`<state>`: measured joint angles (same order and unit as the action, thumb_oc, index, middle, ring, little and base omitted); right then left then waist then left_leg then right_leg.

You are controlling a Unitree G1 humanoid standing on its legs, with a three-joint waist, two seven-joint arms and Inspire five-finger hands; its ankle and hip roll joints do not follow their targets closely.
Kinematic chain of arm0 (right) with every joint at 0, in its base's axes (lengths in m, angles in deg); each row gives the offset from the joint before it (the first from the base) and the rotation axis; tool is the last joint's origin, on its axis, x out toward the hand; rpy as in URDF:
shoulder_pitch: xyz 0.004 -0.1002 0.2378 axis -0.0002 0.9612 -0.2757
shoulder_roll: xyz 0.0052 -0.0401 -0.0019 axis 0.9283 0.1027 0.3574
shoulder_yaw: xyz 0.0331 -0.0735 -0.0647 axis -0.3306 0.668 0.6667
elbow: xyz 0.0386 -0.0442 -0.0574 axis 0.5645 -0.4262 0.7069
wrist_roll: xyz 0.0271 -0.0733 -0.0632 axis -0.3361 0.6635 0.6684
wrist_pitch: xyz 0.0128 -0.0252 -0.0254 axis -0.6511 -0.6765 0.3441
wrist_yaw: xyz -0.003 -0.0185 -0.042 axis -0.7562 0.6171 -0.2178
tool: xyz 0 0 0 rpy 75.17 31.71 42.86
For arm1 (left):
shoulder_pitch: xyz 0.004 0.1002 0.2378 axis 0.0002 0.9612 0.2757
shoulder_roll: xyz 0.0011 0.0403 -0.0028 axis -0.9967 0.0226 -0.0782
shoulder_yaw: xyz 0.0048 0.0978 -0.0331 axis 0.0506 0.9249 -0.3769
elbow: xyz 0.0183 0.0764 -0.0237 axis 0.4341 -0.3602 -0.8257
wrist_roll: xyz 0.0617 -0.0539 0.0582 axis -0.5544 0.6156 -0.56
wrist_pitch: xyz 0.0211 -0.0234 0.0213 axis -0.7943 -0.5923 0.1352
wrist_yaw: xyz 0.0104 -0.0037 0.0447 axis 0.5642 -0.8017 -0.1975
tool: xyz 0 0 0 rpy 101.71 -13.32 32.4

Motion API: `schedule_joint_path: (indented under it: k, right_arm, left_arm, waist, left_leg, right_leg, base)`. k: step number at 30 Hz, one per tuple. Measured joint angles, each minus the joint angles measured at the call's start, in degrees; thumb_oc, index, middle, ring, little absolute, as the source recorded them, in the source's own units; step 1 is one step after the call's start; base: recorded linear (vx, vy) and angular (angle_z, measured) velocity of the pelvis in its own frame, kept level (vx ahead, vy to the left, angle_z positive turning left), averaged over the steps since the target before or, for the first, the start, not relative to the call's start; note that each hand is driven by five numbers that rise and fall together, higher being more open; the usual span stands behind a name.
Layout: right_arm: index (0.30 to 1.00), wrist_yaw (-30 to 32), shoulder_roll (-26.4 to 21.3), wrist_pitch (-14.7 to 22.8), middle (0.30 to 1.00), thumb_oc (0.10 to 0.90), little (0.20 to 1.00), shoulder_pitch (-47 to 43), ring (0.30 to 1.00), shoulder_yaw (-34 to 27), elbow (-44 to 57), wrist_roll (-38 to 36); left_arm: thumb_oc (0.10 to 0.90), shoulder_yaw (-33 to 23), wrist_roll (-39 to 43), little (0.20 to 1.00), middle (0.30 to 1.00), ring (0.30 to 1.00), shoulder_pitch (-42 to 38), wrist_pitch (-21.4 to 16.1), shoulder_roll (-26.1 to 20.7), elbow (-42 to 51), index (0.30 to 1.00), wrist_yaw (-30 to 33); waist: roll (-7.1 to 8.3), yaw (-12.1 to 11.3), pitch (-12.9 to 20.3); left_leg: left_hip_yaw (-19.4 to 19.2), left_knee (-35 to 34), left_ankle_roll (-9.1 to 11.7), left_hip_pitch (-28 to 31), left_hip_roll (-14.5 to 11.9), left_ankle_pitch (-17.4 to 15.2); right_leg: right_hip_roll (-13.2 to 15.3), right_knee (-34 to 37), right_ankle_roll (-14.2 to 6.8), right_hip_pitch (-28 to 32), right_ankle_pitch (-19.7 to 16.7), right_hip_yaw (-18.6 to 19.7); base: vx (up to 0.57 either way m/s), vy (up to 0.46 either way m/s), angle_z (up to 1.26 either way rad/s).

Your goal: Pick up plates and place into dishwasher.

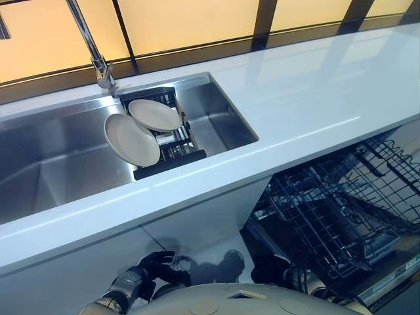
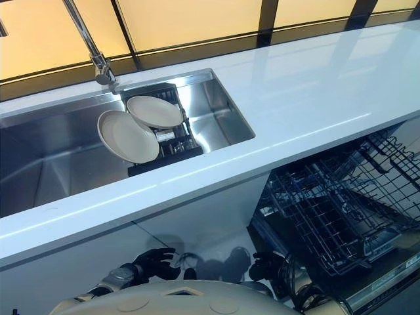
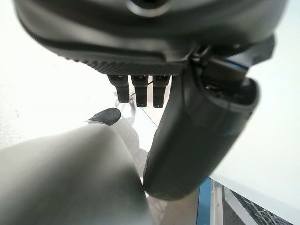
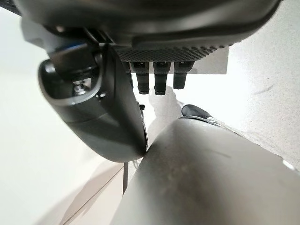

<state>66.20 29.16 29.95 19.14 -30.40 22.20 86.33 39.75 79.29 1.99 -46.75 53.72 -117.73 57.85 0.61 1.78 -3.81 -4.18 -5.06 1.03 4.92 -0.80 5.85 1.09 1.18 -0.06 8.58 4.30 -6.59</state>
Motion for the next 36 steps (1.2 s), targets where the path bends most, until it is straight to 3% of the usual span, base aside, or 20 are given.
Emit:
schedule_joint_path:
  k: [14,19,22,29,36]
  right_arm:
    - [0.900,-0.9,0.0,-1.0,0.900,0.800,0.900,0.0,0.900,0.1,0.8,0.1]
    - [0.900,-1.3,-0.3,-2.5,0.900,0.800,0.900,-0.1,0.900,1.7,2.7,0.2]
    - [0.900,-2.0,-0.4,-3.9,0.900,0.800,0.900,0.1,0.900,2.0,4.5,0.2]
    - [0.900,-2.4,-0.6,-7.3,0.900,0.800,0.900,0.9,0.900,3.0,10.9,0.4]
    - [0.900,-1.9,-0.6,-7.3,0.900,0.800,0.900,0.7,0.900,4.0,11.8,0.4]
  left_arm:
    - [0.800,0.1,0.0,0.900,0.900,0.900,-0.3,-0.2,-0.6,0.1,0.900,-2.9]
    - [0.800,3.2,0.3,0.900,0.900,0.900,-0.3,-2.6,-1.1,2.8,0.900,-6.8]
    - [0.800,6.3,1.2,0.900,0.900,0.900,-0.2,-2.6,-2.1,9.1,0.900,-9.9]
    - [0.800,14.5,-0.2,0.900,0.900,0.900,-1.3,-1.6,-7.3,36.0,0.900,-14.2]
    - [0.800,17.4,3.2,0.900,0.900,0.900,-3.2,1.5,-9.6,56.4,0.900,-20.1]
  waist:
    - [0.55,0.0,-0.3]
    - [0.64,0.2,-0.4]
    - [0.72,0.2,-0.7]
    - [0.41,1.0,-3.0]
    - [0.23,1.7,-4.3]
  left_leg:
    - [0.0,0.0,0.1,0.5,0.1,-0.2]
    - [0.0,0.0,0.0,0.5,0.1,-0.2]
    - [-0.1,0.0,0.0,0.5,0.1,-0.2]
    - [-0.7,-0.1,0.0,0.6,0.0,-0.2]
    - [-0.8,-0.1,-0.1,0.4,0.0,-0.3]
  right_leg:
    - [0.1,0.8,-0.1,0.9,-0.1,0.0]
    - [0.1,0.7,-0.1,0.9,-0.2,0.1]
    - [0.1,0.7,-0.1,0.9,-0.2,0.2]
    - [0.1,0.7,-0.4,0.6,-0.7,1.0]
    - [0.3,0.9,-0.5,0.4,-0.8,1.2]
  base:
    - [0.00,0.000,0.00]
    - [0.00,0.000,0.00]
    - [0.00,0.000,0.00]
    - [-0.04,0.009,-0.05]
    - [0.00,-0.010,-0.02]
